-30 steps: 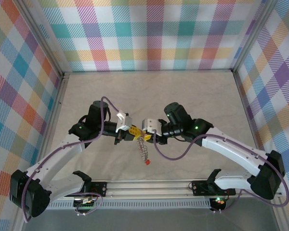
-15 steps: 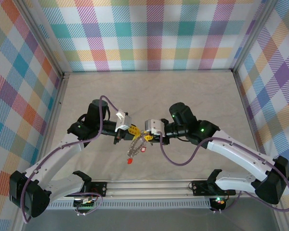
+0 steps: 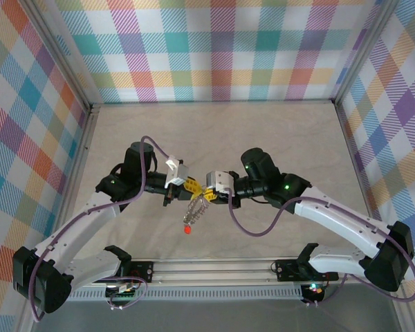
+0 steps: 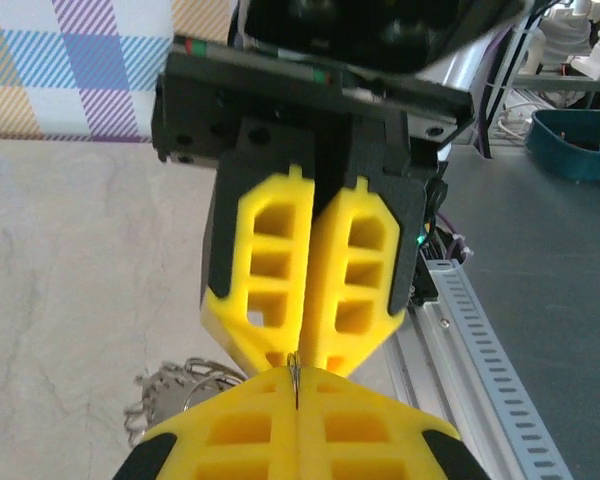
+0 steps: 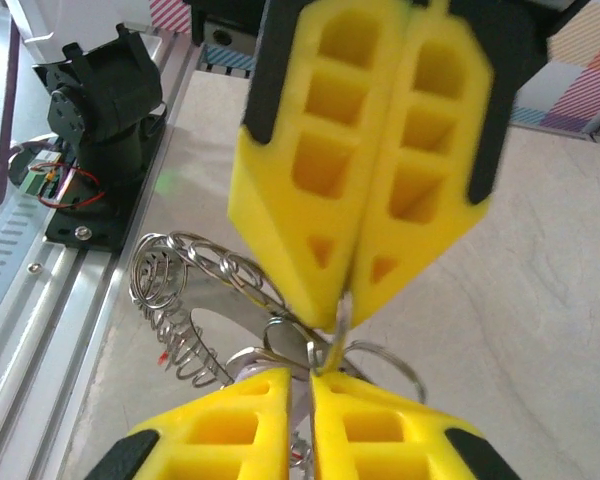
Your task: Put the keys on the keyring
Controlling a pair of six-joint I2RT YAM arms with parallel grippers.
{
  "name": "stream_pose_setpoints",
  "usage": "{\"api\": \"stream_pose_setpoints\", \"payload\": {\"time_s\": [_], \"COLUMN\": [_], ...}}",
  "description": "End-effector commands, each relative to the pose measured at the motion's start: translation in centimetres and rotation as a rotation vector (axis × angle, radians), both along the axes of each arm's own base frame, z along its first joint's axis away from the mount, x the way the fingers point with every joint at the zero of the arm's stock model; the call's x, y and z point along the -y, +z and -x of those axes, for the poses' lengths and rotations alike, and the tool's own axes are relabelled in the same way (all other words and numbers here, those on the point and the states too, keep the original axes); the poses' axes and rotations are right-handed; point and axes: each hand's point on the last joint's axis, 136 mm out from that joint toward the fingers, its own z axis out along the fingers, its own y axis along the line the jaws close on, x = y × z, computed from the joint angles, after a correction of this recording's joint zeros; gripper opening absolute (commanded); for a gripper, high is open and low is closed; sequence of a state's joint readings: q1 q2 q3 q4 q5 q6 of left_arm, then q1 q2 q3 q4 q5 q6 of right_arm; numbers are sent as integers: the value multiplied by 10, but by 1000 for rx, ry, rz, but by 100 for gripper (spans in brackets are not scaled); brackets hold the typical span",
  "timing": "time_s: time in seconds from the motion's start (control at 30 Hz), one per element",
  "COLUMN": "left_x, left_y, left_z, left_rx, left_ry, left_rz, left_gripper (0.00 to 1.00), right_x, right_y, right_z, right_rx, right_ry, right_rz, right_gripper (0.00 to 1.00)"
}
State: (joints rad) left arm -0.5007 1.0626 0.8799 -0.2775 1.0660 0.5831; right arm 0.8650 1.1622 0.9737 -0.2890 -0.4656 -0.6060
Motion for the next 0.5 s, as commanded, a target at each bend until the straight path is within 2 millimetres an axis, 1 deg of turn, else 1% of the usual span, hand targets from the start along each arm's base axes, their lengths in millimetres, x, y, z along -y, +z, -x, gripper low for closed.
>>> {"api": "stream_pose_setpoints", "payload": {"time_s": [0.0, 0.1, 0.23, 0.33, 0.47], "left_x": [2, 3, 5, 7, 9], "left_y": [22, 22, 20, 19, 17], "left_z": [4, 1, -2, -2, -2], "left_rx": [61, 46, 36, 26, 20], "left_ry": [-38, -23, -18, -20, -23], "left_rz": [69, 76, 95, 92, 93], "left_gripper": [0, 0, 0, 0, 0], "right_x": [-3, -2, -3, -5, -9], "right_y": [5, 2, 3, 4, 8], "right_z": [8, 7, 6, 4, 1], "right_rx": [-4, -3, 1, 4, 9], "right_ry": [35, 32, 34, 25, 24], "right_rz": [-34, -27, -27, -40, -61], "right_gripper": [15, 13, 6, 4, 6]}}
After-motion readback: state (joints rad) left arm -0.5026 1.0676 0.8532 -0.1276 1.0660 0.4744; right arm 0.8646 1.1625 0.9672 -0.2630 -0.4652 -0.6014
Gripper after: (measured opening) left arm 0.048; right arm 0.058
